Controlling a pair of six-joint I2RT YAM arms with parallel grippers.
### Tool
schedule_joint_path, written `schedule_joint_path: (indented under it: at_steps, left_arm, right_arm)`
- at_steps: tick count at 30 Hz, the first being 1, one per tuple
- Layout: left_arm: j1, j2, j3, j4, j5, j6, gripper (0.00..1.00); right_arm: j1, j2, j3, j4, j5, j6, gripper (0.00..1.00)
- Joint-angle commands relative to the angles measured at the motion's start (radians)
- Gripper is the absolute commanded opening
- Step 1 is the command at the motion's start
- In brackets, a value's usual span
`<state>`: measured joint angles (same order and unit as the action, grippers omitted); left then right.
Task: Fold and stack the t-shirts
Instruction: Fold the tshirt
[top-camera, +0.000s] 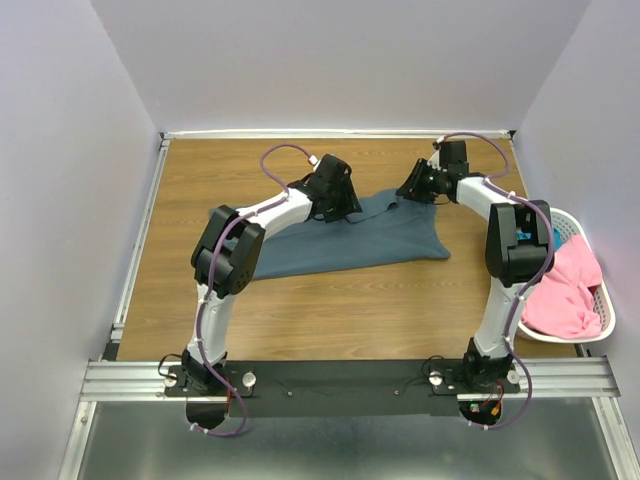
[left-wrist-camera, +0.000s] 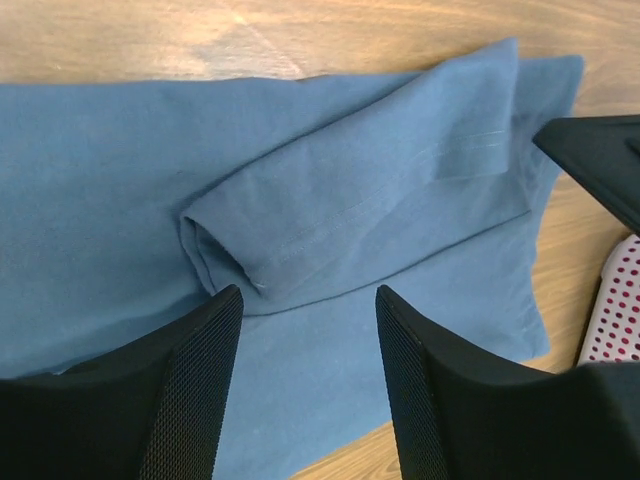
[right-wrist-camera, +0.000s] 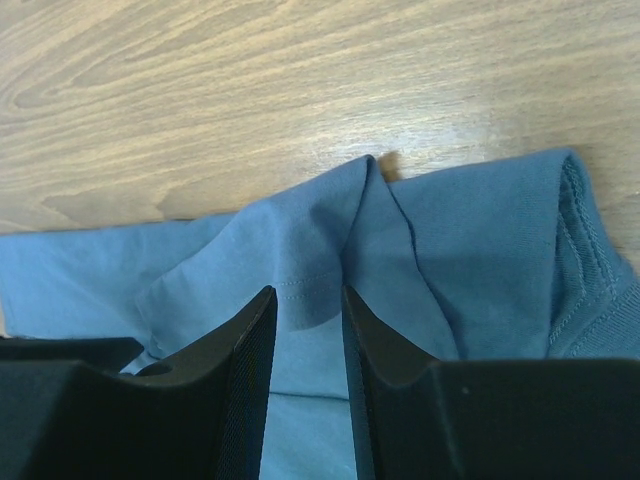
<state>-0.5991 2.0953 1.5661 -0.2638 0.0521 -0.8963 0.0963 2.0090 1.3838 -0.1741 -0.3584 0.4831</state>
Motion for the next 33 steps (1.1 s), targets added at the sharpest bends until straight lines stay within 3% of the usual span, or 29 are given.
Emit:
schedule_joint_path:
  at_steps: [1,15,33]
  left_arm:
    - [-0.004,0.026,0.026,-0.012,0.014,-0.035,0.64]
    - [-0.007,0.106,0.078,-0.023,-0.003,-0.038,0.60]
    - [-0.008,0.104,0.084,-0.011,-0.017,-0.030,0.37]
  right_arm:
    - [0.000,0.014,-0.028,0.008,-0.028,-0.017,0.40]
    - [0.000,0.000,-0.071,0.031,-0.048,-0.012,0.40]
    - [0.000,0.066,-0.055,0.107,-0.116,0.032,0.40]
